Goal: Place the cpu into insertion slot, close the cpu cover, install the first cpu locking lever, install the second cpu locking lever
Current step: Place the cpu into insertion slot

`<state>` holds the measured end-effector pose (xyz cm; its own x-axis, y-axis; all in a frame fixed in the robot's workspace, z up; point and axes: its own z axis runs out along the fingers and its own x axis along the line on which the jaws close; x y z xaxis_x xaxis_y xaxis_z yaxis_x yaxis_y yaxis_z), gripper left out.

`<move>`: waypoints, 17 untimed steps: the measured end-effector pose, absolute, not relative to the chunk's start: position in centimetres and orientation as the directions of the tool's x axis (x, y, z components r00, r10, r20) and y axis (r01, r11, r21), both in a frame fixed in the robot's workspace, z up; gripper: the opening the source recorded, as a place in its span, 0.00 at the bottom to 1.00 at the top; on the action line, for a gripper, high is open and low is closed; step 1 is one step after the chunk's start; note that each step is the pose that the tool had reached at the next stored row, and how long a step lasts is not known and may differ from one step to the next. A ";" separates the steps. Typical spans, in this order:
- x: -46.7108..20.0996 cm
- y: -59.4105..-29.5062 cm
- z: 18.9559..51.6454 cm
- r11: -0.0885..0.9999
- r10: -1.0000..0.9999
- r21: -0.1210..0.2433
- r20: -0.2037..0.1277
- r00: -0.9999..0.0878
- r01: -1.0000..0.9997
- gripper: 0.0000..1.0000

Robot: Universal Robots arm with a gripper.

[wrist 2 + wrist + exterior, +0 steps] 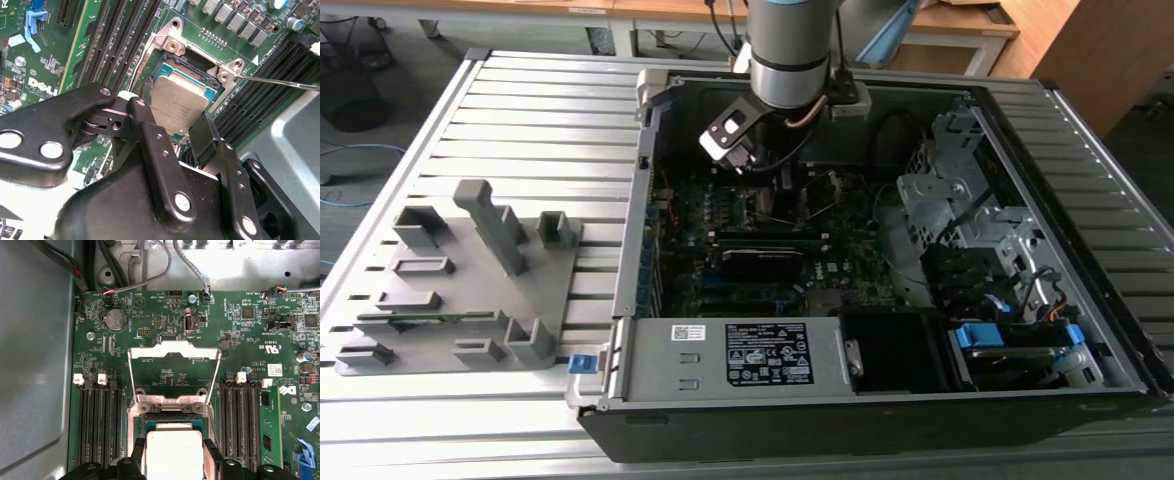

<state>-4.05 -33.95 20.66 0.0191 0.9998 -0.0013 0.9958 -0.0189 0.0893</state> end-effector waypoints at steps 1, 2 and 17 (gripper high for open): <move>-4.0 -34.0 20.6 -0.019 1.000 0.089 -0.001 0.019 0.996 0.54; -4.0 -34.0 20.5 -0.019 1.000 0.089 -0.001 0.019 0.996 0.54; -4.0 -34.0 20.5 -0.019 1.000 0.080 -0.002 0.019 0.997 0.54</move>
